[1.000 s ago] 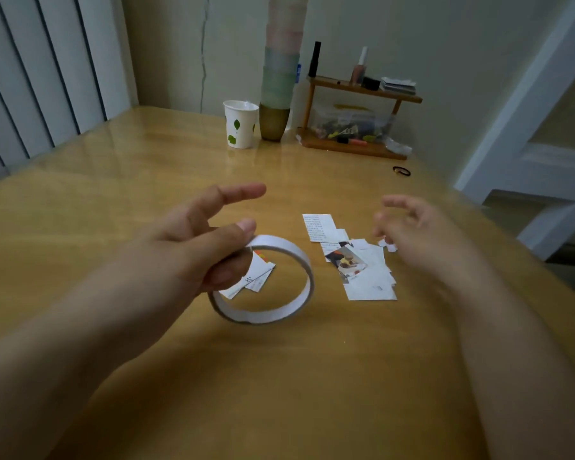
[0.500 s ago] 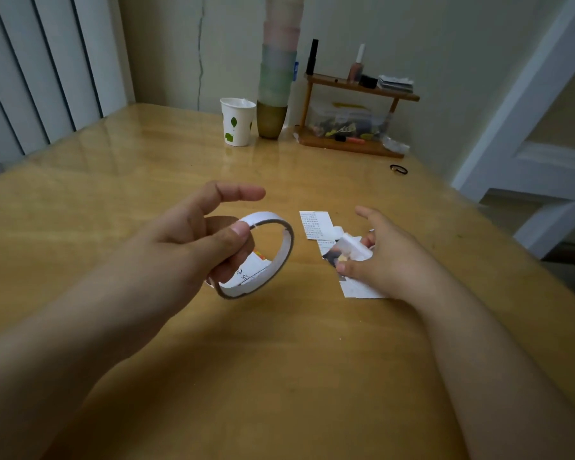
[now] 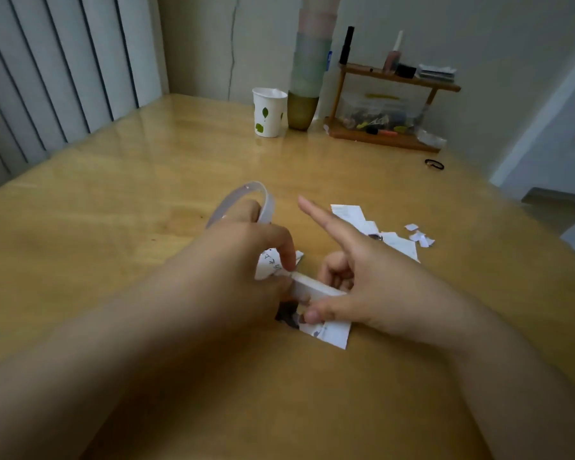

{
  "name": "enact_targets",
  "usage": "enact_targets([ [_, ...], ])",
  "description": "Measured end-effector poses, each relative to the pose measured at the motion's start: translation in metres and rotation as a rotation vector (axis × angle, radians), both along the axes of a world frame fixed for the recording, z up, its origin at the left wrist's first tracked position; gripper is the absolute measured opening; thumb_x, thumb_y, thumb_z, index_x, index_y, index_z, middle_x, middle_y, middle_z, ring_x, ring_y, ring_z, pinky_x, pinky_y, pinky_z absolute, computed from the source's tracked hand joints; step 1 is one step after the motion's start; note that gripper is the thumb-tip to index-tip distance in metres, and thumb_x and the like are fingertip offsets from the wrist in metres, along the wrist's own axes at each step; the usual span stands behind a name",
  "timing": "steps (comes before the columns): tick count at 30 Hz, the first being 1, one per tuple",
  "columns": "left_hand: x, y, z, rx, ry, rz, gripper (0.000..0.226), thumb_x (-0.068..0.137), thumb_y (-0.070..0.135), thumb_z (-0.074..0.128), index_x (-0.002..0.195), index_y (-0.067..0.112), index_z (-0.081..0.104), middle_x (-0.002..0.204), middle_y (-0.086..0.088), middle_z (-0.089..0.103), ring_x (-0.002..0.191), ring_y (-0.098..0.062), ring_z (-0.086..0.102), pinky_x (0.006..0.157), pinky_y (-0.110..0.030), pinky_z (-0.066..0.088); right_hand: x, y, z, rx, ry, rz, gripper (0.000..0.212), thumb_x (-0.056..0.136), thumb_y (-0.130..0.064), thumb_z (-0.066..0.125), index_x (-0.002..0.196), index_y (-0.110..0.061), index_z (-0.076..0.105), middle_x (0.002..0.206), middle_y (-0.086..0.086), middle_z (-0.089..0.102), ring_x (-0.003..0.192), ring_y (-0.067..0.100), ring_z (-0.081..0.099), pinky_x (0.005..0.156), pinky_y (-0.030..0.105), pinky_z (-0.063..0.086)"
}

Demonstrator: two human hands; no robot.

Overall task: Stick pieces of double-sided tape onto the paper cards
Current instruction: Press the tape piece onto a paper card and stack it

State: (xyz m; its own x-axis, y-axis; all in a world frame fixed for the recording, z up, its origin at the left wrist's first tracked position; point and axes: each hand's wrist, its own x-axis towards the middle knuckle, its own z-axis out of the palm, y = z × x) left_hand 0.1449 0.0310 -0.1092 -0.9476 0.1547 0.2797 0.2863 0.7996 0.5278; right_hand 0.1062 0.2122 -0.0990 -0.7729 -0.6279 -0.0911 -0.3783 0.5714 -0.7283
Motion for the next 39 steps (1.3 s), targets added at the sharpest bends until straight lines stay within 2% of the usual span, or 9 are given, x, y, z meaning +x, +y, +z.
enact_targets([
  [8, -0.004, 0.002, -0.006, -0.106, -0.134, -0.039, 0.003, 0.084, 0.039, 0.06, 0.085, 0.036, 0.061, 0.088, 0.016, 0.032, 0.081, -0.006, 0.045, 0.072, -0.029, 0.043, -0.001, -0.005, -0.006, -0.011, 0.047, 0.06, 0.103, 0.076, -0.013, 0.077, 0.134, -0.068, 0.012, 0.072, -0.014, 0.059, 0.067, -0.002, 0.055, 0.076, 0.017, 0.048],
  [14, -0.006, -0.001, -0.006, -0.194, -0.122, 0.014, 0.028, 0.08, 0.038, 0.063, 0.059, 0.026, 0.049, 0.079, 0.013, 0.034, 0.069, -0.001, 0.042, 0.056, -0.021, 0.033, -0.002, 0.001, -0.002, -0.045, 0.153, -0.106, 0.098, 0.083, -0.011, 0.07, 0.14, -0.061, 0.008, 0.081, -0.014, 0.068, 0.067, -0.001, 0.057, 0.071, 0.009, 0.046],
  [17, -0.004, -0.001, -0.004, -0.236, -0.16, 0.007, 0.035, 0.075, 0.038, 0.064, 0.052, 0.027, 0.041, 0.076, 0.01, 0.035, 0.069, -0.005, 0.045, 0.06, -0.026, 0.038, -0.002, -0.002, -0.006, -0.006, 0.188, -0.103, 0.095, 0.084, -0.01, 0.067, 0.139, -0.062, 0.009, 0.081, -0.014, 0.067, 0.069, -0.003, 0.057, 0.071, 0.009, 0.046],
  [20, -0.004, 0.0, -0.002, -0.252, -0.178, 0.028, 0.036, 0.076, 0.037, 0.064, 0.052, 0.028, 0.04, 0.075, 0.009, 0.037, 0.07, -0.007, 0.045, 0.061, -0.027, 0.038, -0.005, -0.005, -0.011, -0.072, 0.183, -0.127, 0.079, 0.085, -0.013, 0.067, 0.138, -0.055, 0.027, 0.075, -0.014, 0.063, 0.065, -0.002, 0.052, 0.069, 0.014, 0.046],
  [23, -0.005, 0.001, -0.003, -0.266, -0.205, 0.06, 0.034, 0.079, 0.038, 0.063, 0.055, 0.027, 0.041, 0.083, 0.007, 0.044, 0.09, -0.013, 0.054, 0.072, -0.03, 0.047, -0.003, -0.003, 0.0, -0.289, -0.053, -0.233, 0.026, 0.093, -0.019, 0.055, 0.117, -0.027, 0.062, 0.053, -0.01, 0.046, 0.047, 0.006, 0.038, 0.048, 0.021, 0.035],
  [27, -0.005, 0.002, -0.002, -0.29, -0.229, 0.087, 0.033, 0.081, 0.039, 0.062, 0.057, 0.027, 0.041, 0.091, 0.004, 0.05, 0.096, -0.015, 0.056, 0.071, -0.027, 0.046, -0.001, 0.002, 0.015, -0.408, -0.795, -0.188, 0.037, 0.091, -0.017, 0.035, 0.094, -0.007, 0.071, 0.041, -0.004, 0.027, 0.034, 0.003, 0.017, 0.033, 0.009, 0.014],
  [31, -0.006, -0.002, -0.002, -0.219, -0.229, 0.102, 0.035, 0.073, 0.051, 0.069, 0.066, 0.029, 0.042, 0.089, 0.011, 0.045, 0.099, -0.012, 0.052, 0.076, -0.029, 0.047, 0.006, -0.007, 0.014, -0.242, -0.842, -0.105, 0.031, 0.067, -0.02, 0.051, 0.089, -0.009, 0.07, 0.04, -0.003, 0.026, 0.032, 0.001, 0.015, 0.032, 0.009, 0.011],
  [35, -0.006, 0.001, 0.001, -0.225, -0.287, 0.047, 0.028, 0.078, 0.046, 0.066, 0.063, 0.032, 0.047, 0.088, 0.013, 0.04, 0.119, -0.012, 0.048, 0.083, -0.029, 0.046, 0.005, -0.007, 0.009, -0.184, -0.818, -0.154, 0.033, 0.091, -0.012, 0.035, 0.098, -0.007, 0.068, 0.04, -0.004, 0.026, 0.032, 0.001, 0.015, 0.033, 0.009, 0.011],
  [39, -0.006, 0.0, 0.003, -0.268, -0.325, 0.021, 0.019, 0.084, 0.039, 0.061, 0.068, 0.035, 0.052, 0.109, 0.009, 0.052, 0.122, -0.01, 0.047, 0.081, -0.025, 0.045, 0.006, -0.01, 0.007, -0.157, -0.766, -0.182, 0.032, 0.093, -0.011, 0.035, 0.098, -0.006, 0.066, 0.041, -0.002, 0.027, 0.032, 0.003, 0.015, 0.032, 0.009, 0.012],
])
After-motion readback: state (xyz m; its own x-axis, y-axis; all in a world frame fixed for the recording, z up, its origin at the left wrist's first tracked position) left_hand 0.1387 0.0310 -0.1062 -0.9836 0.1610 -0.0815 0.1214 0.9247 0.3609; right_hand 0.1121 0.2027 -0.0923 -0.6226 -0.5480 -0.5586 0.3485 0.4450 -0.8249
